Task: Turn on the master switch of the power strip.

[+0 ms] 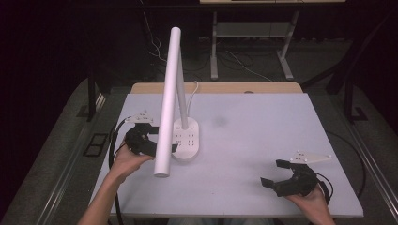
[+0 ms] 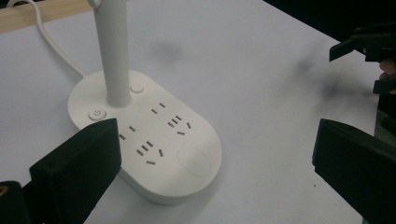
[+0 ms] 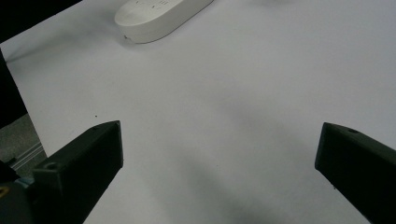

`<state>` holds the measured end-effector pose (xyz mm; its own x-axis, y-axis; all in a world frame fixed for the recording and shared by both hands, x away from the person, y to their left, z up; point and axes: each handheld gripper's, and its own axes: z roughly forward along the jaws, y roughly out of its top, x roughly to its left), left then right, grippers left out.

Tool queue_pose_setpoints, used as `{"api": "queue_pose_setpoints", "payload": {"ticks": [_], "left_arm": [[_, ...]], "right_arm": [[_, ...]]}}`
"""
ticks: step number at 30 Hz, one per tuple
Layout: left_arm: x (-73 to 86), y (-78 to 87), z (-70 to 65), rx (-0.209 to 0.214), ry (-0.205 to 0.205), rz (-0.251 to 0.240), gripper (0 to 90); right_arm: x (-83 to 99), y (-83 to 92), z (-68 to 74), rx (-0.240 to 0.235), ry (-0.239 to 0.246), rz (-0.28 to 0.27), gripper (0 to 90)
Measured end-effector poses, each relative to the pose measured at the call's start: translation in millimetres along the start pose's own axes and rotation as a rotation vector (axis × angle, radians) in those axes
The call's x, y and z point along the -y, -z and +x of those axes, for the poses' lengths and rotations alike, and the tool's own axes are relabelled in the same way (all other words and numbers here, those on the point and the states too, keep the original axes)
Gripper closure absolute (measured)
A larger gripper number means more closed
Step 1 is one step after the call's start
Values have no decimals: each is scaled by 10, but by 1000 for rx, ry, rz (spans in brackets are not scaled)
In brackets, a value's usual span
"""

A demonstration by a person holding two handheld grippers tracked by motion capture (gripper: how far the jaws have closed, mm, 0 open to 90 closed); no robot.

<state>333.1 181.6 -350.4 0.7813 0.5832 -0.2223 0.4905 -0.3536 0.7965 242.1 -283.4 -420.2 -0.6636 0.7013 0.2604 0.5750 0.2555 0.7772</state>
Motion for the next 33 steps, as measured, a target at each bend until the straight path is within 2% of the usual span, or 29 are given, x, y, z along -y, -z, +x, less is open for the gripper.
{"api": "queue_pose_setpoints", "payload": {"ticks": [12,21,30,33], "left_arm": [[-172,8,123,0,-11,12,8],[-269,10,245,-20,-16,26,27],[-333,-24,356,-28,-9,49,81],[-355,-36,404,-34,-3,41,110]], "right_arm": [[3,0,5,-1,-2,4,3],[4,0,-3,2,1,1,3],[9,-4,0,1,1,3,3],[9,-2,-3,1,2,4,3]]}}
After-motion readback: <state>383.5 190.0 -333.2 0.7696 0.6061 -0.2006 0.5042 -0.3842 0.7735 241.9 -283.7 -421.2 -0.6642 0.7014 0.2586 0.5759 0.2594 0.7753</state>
